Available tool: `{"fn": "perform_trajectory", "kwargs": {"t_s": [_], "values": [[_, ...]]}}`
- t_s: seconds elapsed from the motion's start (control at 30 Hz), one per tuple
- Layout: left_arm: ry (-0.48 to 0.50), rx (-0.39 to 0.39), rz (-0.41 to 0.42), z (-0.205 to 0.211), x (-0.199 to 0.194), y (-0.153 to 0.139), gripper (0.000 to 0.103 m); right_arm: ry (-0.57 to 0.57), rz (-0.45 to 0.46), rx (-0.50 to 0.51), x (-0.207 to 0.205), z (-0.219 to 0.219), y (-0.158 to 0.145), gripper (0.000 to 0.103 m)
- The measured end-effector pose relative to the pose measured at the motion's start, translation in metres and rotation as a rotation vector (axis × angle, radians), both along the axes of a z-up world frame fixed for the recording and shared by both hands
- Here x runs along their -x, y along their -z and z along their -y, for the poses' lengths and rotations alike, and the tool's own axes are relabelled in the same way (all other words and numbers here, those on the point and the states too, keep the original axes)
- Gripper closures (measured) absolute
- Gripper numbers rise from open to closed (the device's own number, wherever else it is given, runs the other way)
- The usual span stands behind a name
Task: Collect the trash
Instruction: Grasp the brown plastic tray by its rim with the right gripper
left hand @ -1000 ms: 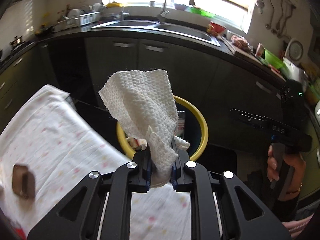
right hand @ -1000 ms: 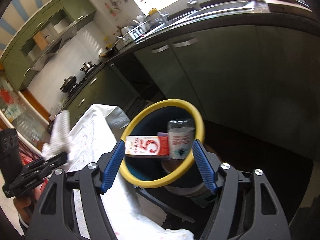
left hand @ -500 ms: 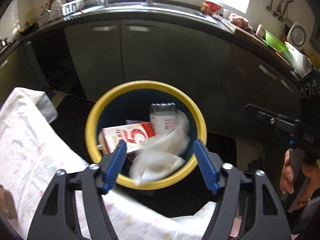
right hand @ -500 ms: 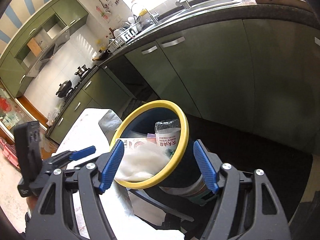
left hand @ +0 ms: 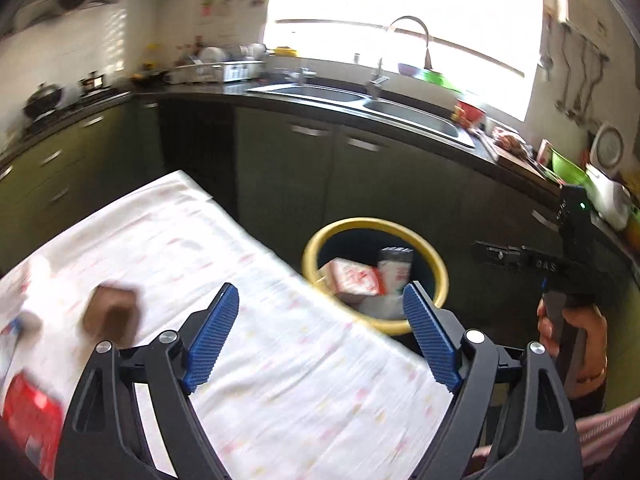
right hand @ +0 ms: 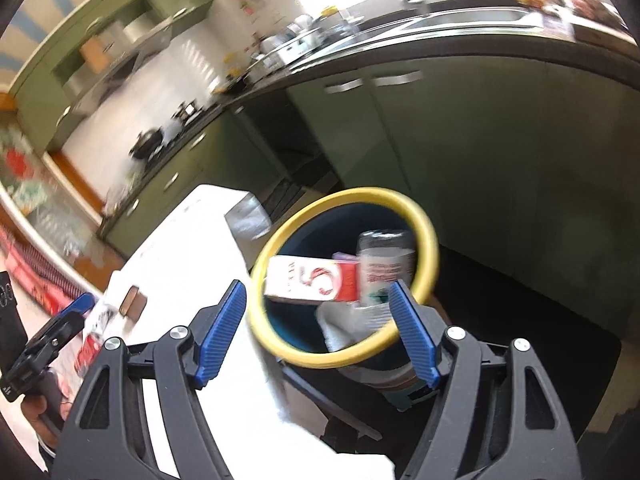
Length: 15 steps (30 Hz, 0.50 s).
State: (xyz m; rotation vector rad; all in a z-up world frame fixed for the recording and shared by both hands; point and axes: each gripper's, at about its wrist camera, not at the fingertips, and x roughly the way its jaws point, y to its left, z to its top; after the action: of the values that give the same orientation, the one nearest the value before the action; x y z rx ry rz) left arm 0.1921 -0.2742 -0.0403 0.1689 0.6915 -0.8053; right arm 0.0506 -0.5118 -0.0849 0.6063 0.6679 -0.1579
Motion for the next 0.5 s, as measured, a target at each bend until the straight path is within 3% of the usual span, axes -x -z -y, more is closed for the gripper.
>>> {"fn": "perform_trajectory", "kwargs": {"t_s": [0.17,0.3,0.37,0.5], "values": [[-0.115,-0.001,0.008,-0.084,0.001,0.01,0.017,-0.181,-0.017,0.016,-0.039,-0.051,-0.004,0.033],[-0.169,-0.01,-0.039,-0.134,-0.01,0.034,0.017,-0.299,-0.027,0.006,-0.072,-0.096,-0.006,0.033],[-0.181,-0.012,-0.075,-0.151,-0.013,0.047,0.017,-0.365,-0.045,0.031,-0.092,-0.122,-0.009,0.033],[-0.196,-0.011,-0.071,-0.166,-0.009,0.062,0.017,-0.496,-0.065,0.088,-0.13,-0.171,-0.018,0.033]]}}
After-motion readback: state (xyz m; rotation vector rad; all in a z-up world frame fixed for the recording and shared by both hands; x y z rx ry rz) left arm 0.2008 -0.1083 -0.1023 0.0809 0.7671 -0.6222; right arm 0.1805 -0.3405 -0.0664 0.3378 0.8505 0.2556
